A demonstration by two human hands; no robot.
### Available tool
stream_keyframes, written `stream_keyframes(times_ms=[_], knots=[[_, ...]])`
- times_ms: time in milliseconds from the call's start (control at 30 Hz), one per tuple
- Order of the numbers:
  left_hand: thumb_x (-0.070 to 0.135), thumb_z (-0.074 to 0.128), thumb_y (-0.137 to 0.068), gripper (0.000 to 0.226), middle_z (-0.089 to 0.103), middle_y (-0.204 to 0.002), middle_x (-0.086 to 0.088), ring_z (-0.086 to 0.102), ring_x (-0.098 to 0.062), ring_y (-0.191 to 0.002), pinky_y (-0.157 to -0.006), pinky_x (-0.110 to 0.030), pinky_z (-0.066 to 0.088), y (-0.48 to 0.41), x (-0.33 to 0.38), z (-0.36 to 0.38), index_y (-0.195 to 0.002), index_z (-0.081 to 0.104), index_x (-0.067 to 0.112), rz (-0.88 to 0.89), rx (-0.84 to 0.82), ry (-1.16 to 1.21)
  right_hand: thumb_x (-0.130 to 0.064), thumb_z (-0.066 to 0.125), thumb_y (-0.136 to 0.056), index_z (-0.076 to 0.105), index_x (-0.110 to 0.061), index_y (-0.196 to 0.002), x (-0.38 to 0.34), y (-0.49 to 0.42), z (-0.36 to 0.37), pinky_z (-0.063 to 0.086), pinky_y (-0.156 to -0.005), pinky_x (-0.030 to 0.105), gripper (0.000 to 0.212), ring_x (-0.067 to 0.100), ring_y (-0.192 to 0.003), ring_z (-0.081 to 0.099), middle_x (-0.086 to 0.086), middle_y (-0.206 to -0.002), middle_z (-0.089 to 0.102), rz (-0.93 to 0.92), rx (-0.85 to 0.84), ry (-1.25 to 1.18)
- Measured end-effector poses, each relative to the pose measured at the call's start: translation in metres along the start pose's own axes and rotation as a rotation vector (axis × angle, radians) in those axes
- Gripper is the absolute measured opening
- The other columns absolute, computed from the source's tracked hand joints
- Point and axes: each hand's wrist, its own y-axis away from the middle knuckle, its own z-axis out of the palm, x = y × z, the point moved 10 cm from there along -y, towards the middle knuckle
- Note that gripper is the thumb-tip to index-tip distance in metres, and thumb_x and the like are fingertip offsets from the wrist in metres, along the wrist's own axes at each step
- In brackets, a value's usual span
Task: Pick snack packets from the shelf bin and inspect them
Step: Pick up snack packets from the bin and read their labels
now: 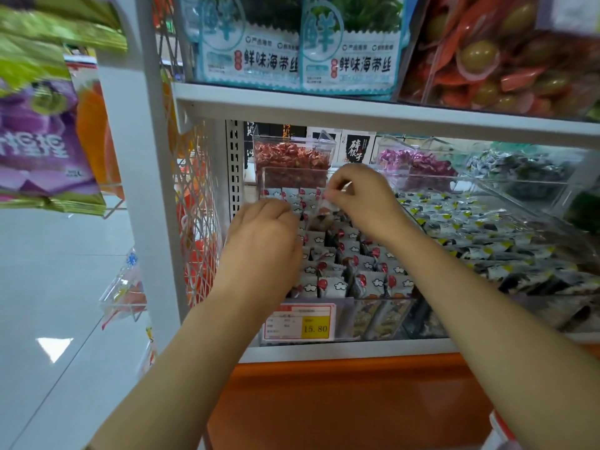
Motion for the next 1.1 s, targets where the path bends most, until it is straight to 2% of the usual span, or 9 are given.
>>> stream_keyframes(times_ms=[100,167,300,400,467,600,733,900,1100], knots=[[0.008,0.050,-0.092,0.031,0.054,-0.128,-0.008,0.045,-0.027,-0.119,-0.102,-0.036,0.034,0.002,0.003,-0.015,-0.122,0.058,0.005,-0.027,0.118,0.077,-0.010,0.058,-0.089,0.054,-0.016,-0.078,-0.008,0.039,-0.039,0.035,-0.063,0.008,0.014,-0.003,-0.070,0.046,-0.008,-0.078,0.051,-0.020,0.262,-0.089],[0.017,0.047,-0.095,0.034,0.051,-0.128,-0.006,0.051,-0.024,-0.111,-0.096,-0.031,0.040,0.003,0.004,-0.014,-0.127,0.052,0.009,-0.071,0.097,0.192,-0.009,0.057,-0.090,0.052,-0.023,-0.075,-0.003,0.068,-0.059,0.040,-0.064,0.007,0.021,-0.004,-0.068,0.051,-0.007,-0.077,0.054,0.020,0.405,-0.227],[0.032,0.043,-0.097,0.043,0.050,-0.128,-0.003,0.055,-0.020,-0.106,-0.089,-0.029,0.046,0.007,0.003,0.011,-0.137,0.040,0.017,-0.183,-0.058,0.374,-0.008,0.053,-0.093,0.057,-0.018,-0.079,0.028,0.097,-0.068,0.050,-0.061,0.022,0.018,0.005,-0.065,0.057,-0.006,-0.072,0.059,0.213,0.446,-0.572],[0.030,0.045,-0.096,0.018,0.059,-0.079,0.004,0.055,-0.011,-0.065,-0.054,-0.019,0.046,0.008,0.003,0.018,-0.098,0.059,0.019,-0.242,-0.086,0.620,-0.006,0.051,-0.094,0.061,-0.011,-0.078,0.038,0.104,-0.055,0.052,-0.058,0.020,0.019,0.005,-0.061,0.059,-0.009,-0.066,0.062,0.307,0.371,-0.834],[0.028,0.049,-0.095,0.017,0.059,-0.065,0.005,0.053,-0.006,-0.055,-0.047,-0.020,0.044,0.010,-0.004,0.025,-0.084,0.060,0.020,-0.349,-0.104,0.819,-0.010,0.052,-0.093,0.062,-0.011,-0.076,0.041,0.107,-0.050,0.054,-0.059,0.024,0.019,0.008,-0.059,0.061,-0.007,-0.067,0.063,0.346,0.336,-0.912],[0.029,0.054,-0.091,0.017,0.066,-0.065,0.007,0.060,-0.009,-0.061,-0.053,-0.025,0.049,0.018,-0.011,0.039,-0.087,0.066,0.017,-0.535,-0.158,1.194,-0.018,0.055,-0.092,0.058,-0.010,-0.071,0.044,0.110,-0.047,0.053,-0.054,0.025,0.022,0.009,-0.054,0.058,-0.008,-0.060,0.060,0.378,0.278,-0.906],[0.032,0.053,-0.092,0.022,0.066,-0.067,-0.007,0.059,-0.014,-0.055,-0.042,-0.023,0.045,0.020,-0.008,0.048,-0.086,0.062,0.013,-0.672,-0.189,1.465,-0.017,0.055,-0.092,0.059,-0.007,-0.077,0.048,0.111,-0.041,0.048,-0.047,0.021,0.018,0.010,-0.051,0.056,0.000,-0.064,0.060,0.425,0.267,-0.973],[0.025,0.049,-0.095,0.022,0.062,-0.066,-0.008,0.057,-0.012,-0.052,-0.044,-0.020,0.048,0.021,-0.013,0.043,-0.084,0.058,0.009,-0.684,-0.090,1.439,-0.019,0.067,-0.071,0.069,-0.008,-0.073,0.046,0.110,-0.030,0.055,-0.055,0.023,0.011,0.010,-0.058,0.061,0.005,-0.069,0.062,0.471,0.197,-1.252],[0.018,0.050,-0.095,0.022,0.062,-0.079,-0.005,0.061,-0.009,-0.059,-0.051,-0.018,0.051,0.019,-0.016,0.028,-0.078,0.061,0.010,-0.603,0.035,1.314,-0.011,0.066,-0.065,0.070,-0.010,-0.064,0.047,0.110,-0.030,0.056,-0.060,0.023,0.004,0.012,-0.063,0.064,0.006,-0.070,0.064,0.441,0.147,-1.230]])
